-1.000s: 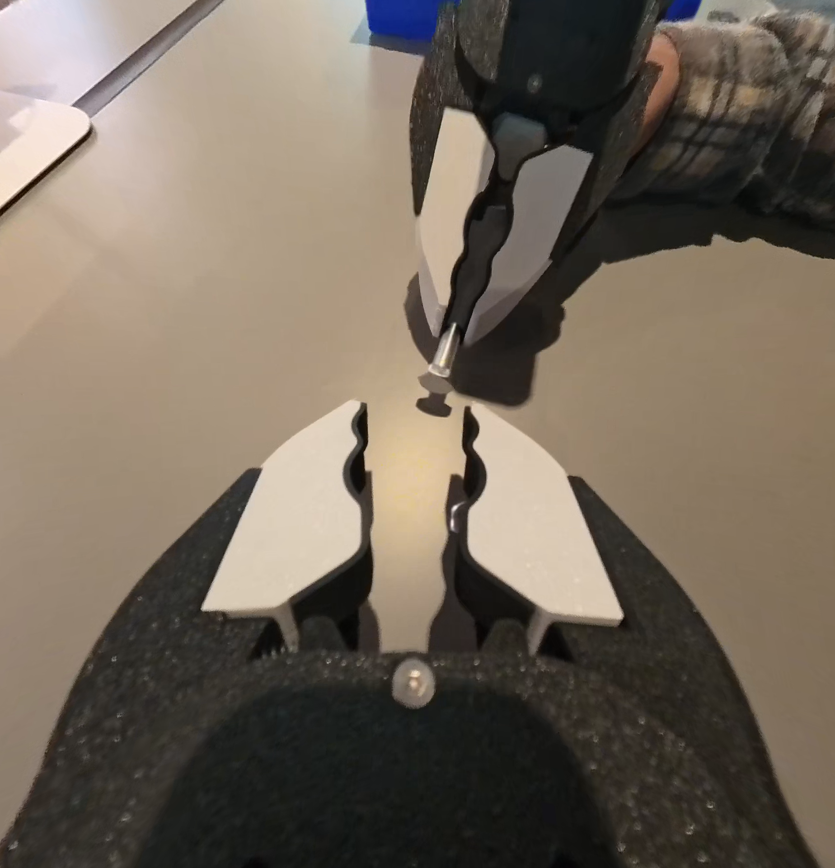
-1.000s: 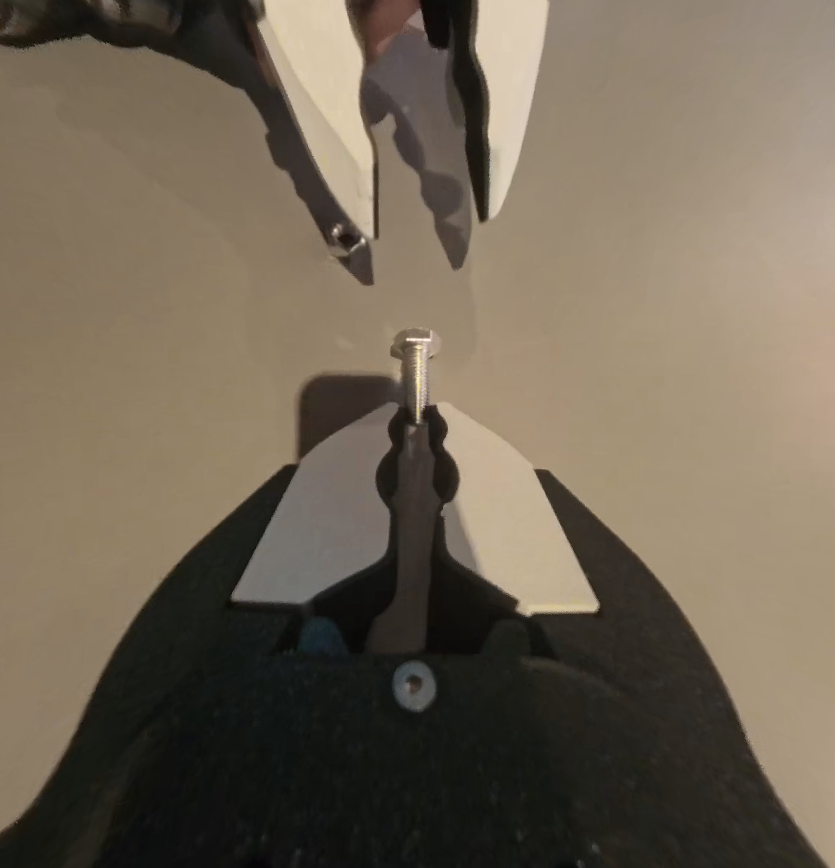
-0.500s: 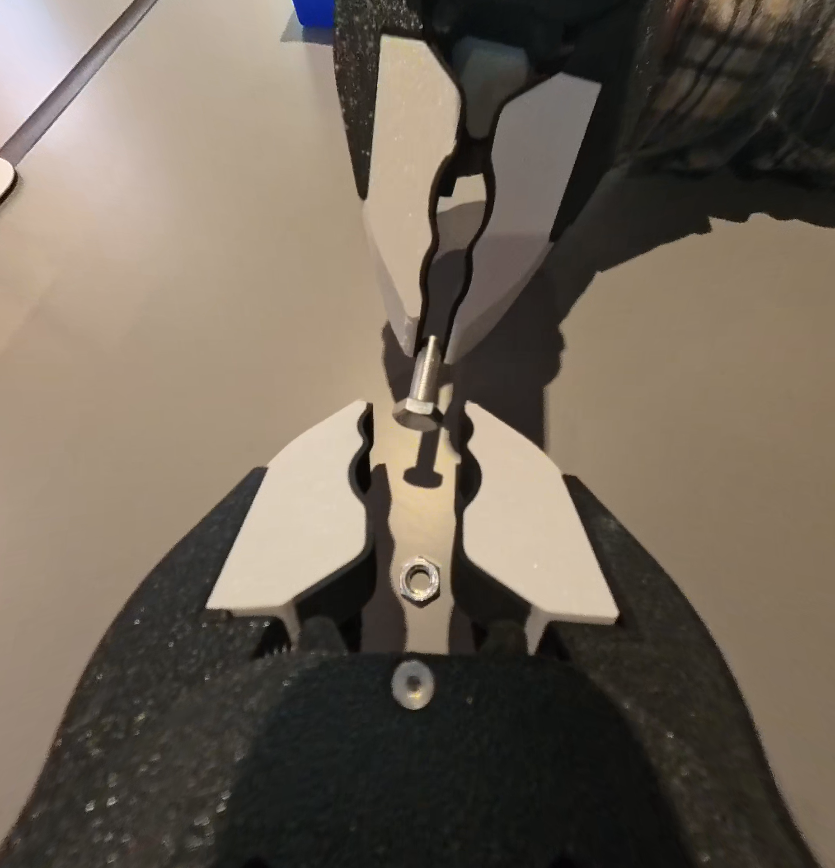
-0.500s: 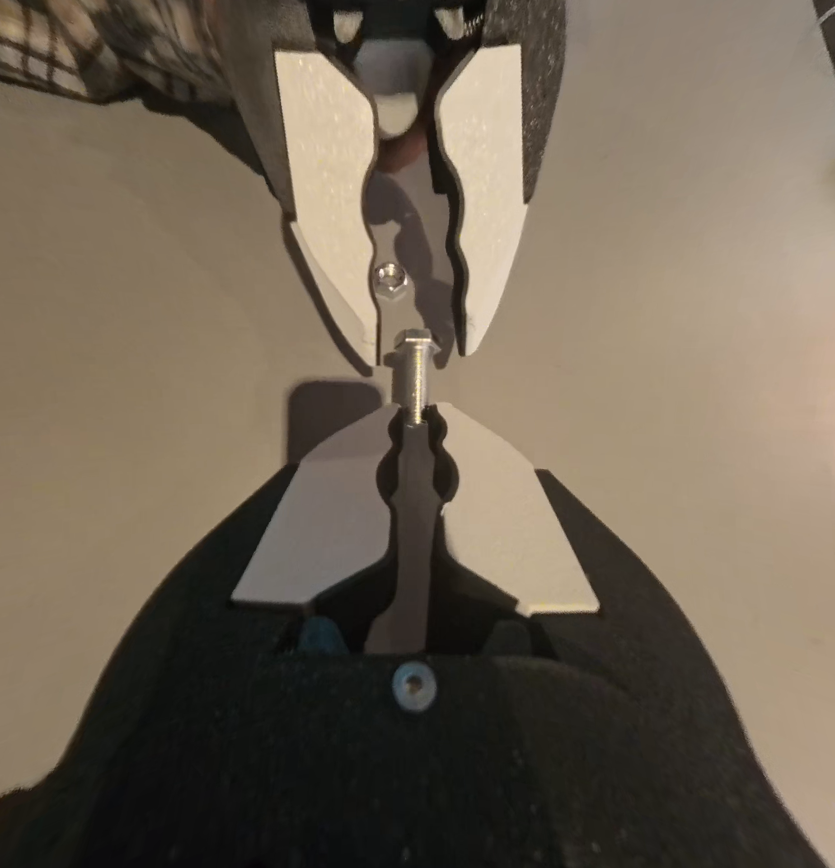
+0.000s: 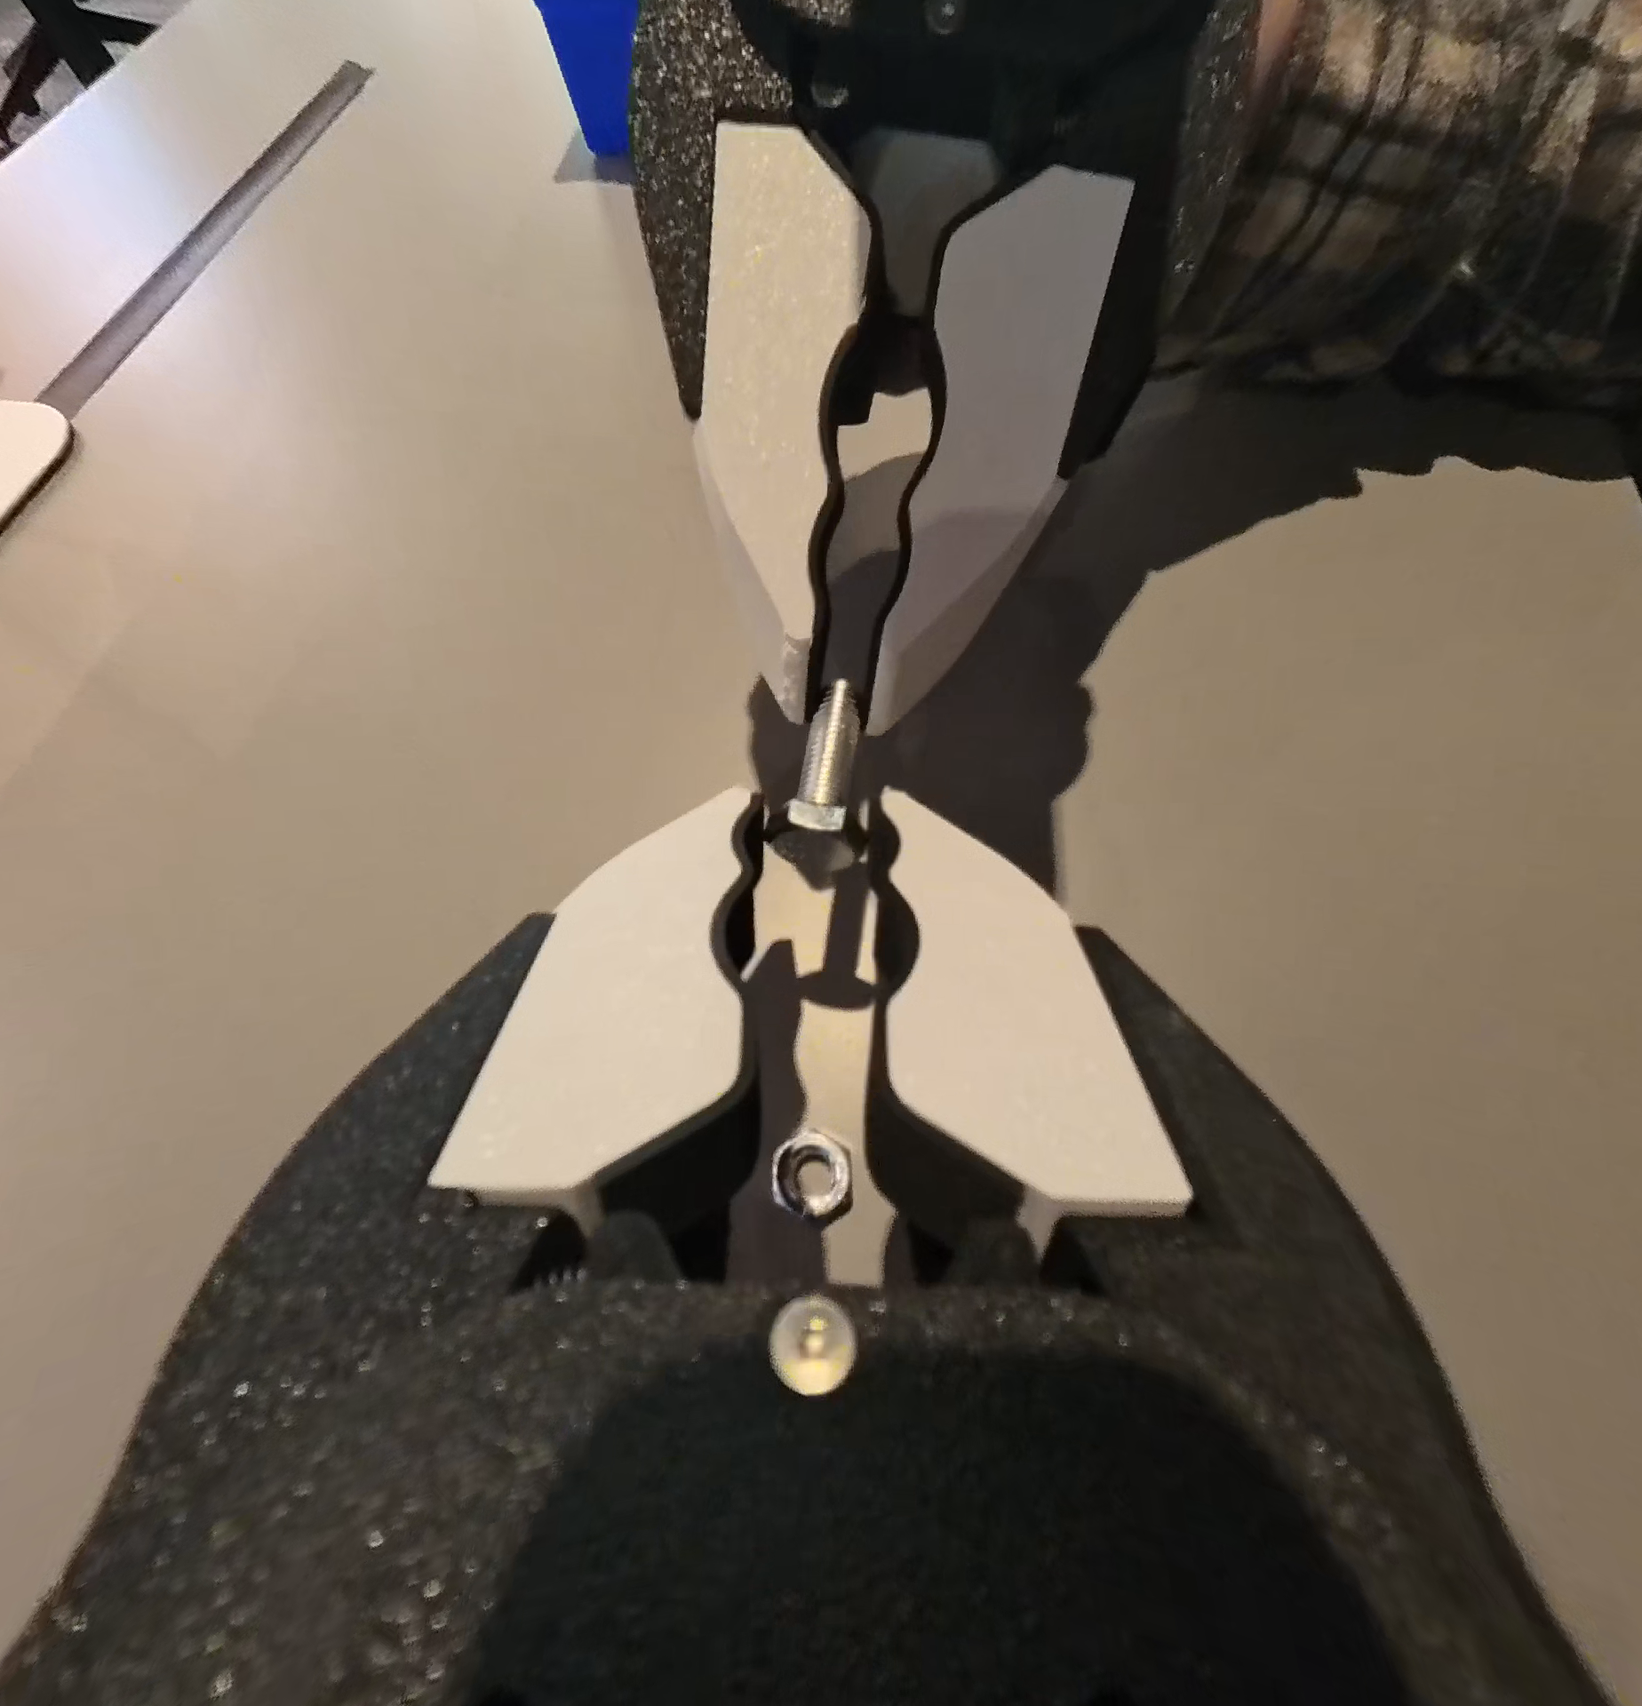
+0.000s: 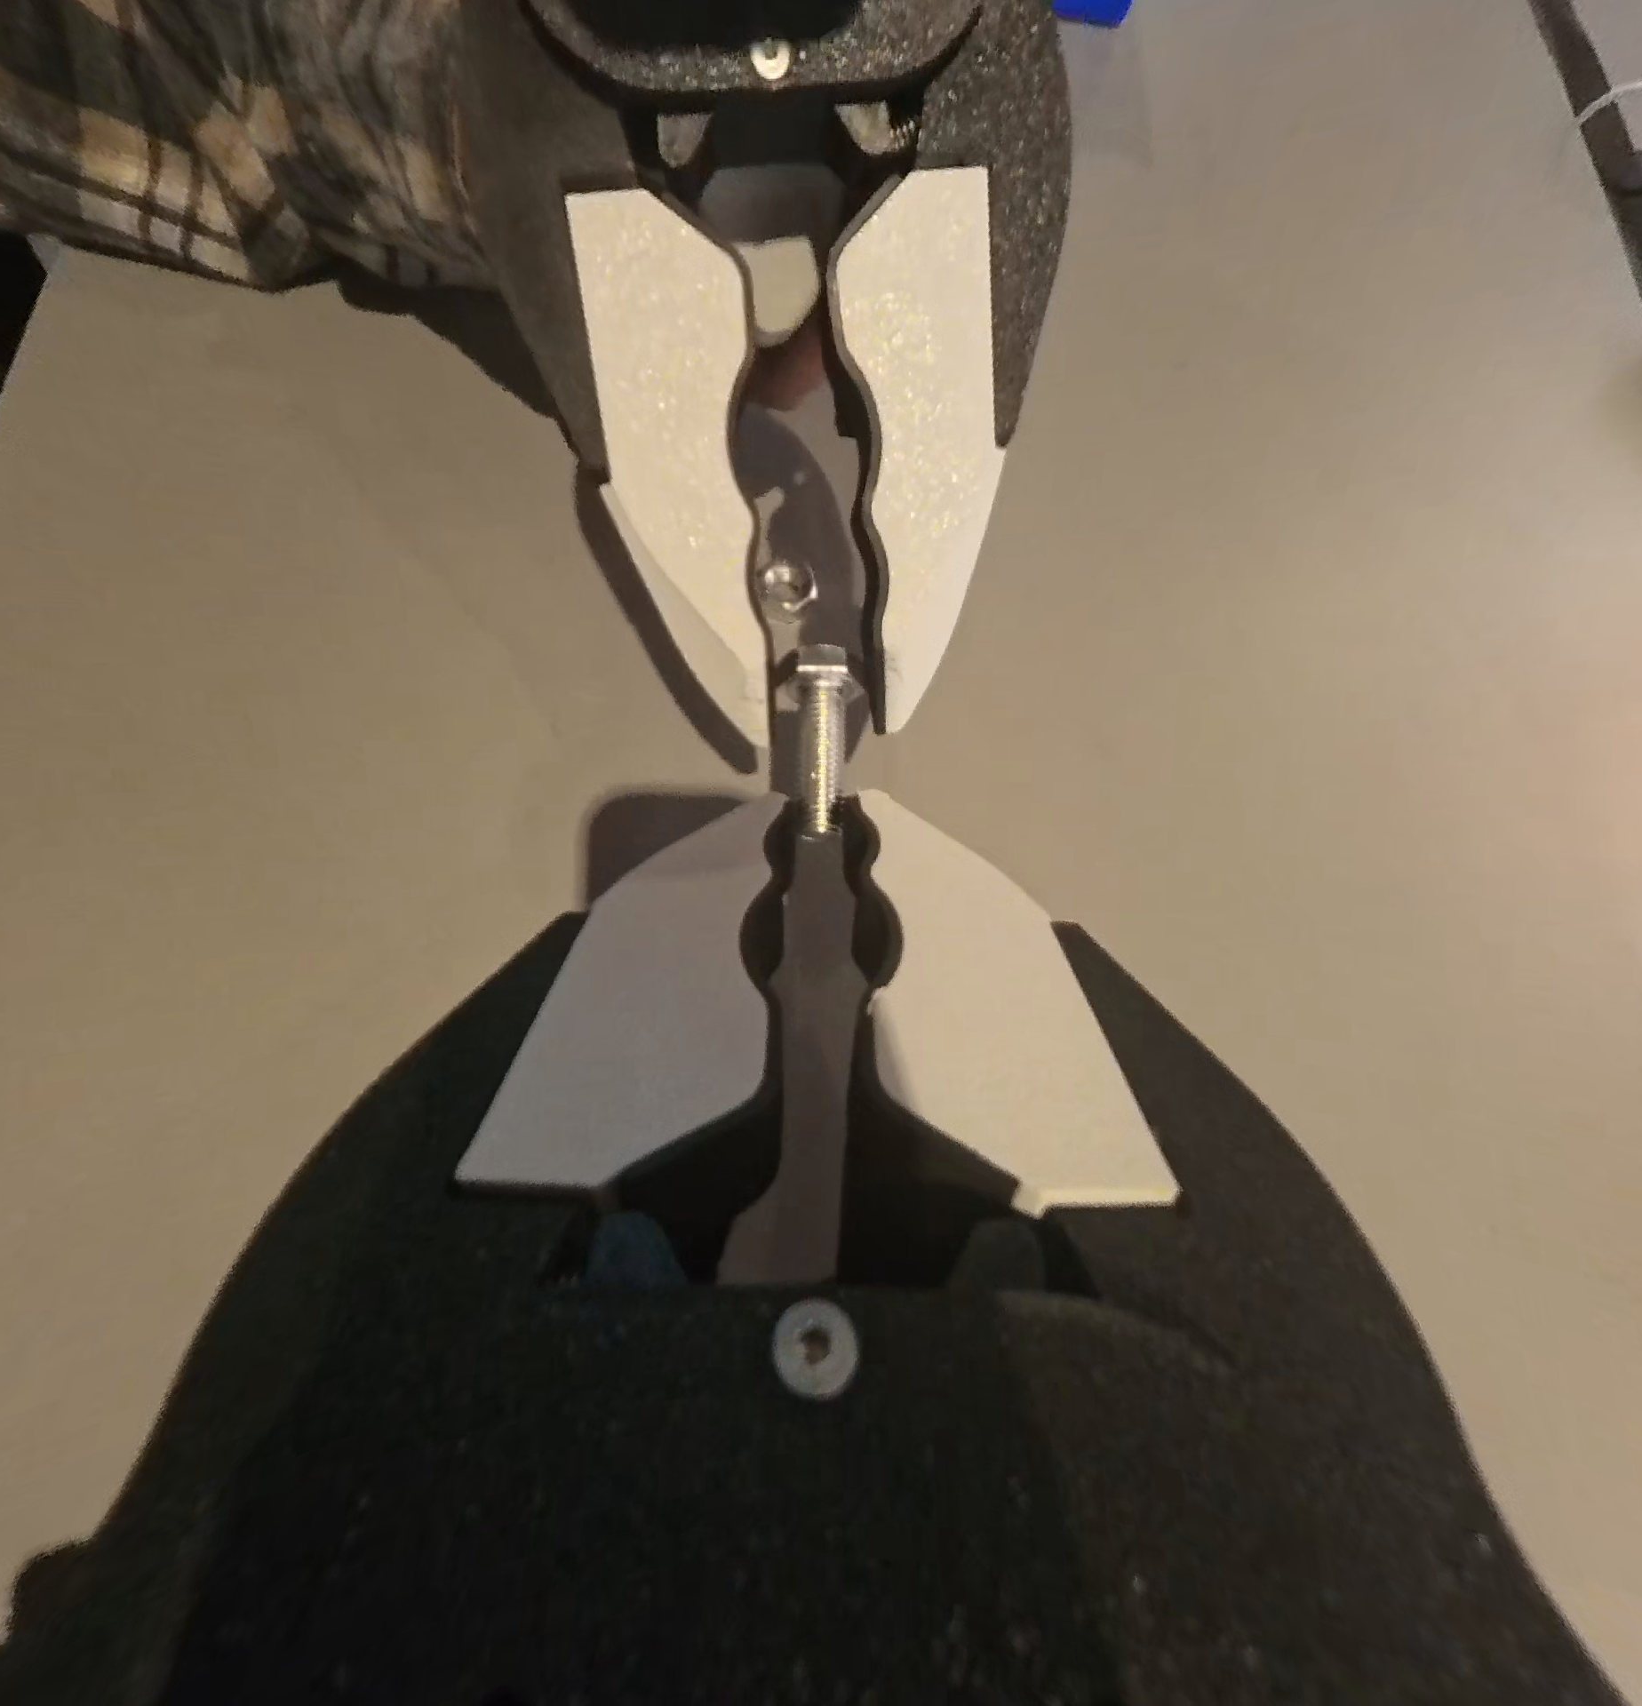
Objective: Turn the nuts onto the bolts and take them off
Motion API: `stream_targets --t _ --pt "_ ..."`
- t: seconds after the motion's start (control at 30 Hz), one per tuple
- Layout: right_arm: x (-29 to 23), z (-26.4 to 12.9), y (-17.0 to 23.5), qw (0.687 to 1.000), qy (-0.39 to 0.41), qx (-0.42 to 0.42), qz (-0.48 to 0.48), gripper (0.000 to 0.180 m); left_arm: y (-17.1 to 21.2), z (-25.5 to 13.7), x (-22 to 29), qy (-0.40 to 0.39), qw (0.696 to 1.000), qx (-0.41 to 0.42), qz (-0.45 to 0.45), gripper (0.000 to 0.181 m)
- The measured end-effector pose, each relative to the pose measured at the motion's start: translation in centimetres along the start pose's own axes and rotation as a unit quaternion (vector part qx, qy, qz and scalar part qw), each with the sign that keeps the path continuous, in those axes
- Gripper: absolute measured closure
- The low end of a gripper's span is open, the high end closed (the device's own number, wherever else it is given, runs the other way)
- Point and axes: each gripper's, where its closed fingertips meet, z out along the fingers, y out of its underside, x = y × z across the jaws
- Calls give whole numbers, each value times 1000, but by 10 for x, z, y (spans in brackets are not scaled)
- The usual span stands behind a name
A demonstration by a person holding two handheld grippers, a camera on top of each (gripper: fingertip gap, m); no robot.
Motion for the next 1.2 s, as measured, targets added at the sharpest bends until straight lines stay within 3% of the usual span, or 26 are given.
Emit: stream_targets --t 0.43,0.57,0.67,0.87,1.0,1.2 --pt "3 -10 -10 999 -2 53 13 171 -11 -5 -1 -10 999 31 -2 161" --pt "9 -19 -21 993 4 116 29 169 -21 -10 -5 -16 997 67 -30 161" --pt "20 -37 -36 978 28 201 49 151 -32 -17 -9 -10 991 116 -67 161" --pt "26 -76 -67 908 20 410 88 146 -66 -46 -11 57 943 280 -168 161" --pt "19 -70 -82 889 6 448 89 147 -77 -53 -6 115 907 337 -222 161" --pt "12 -64 -86 890 -5 448 83 162 -82 -52 1 140 896 351 -234 161"
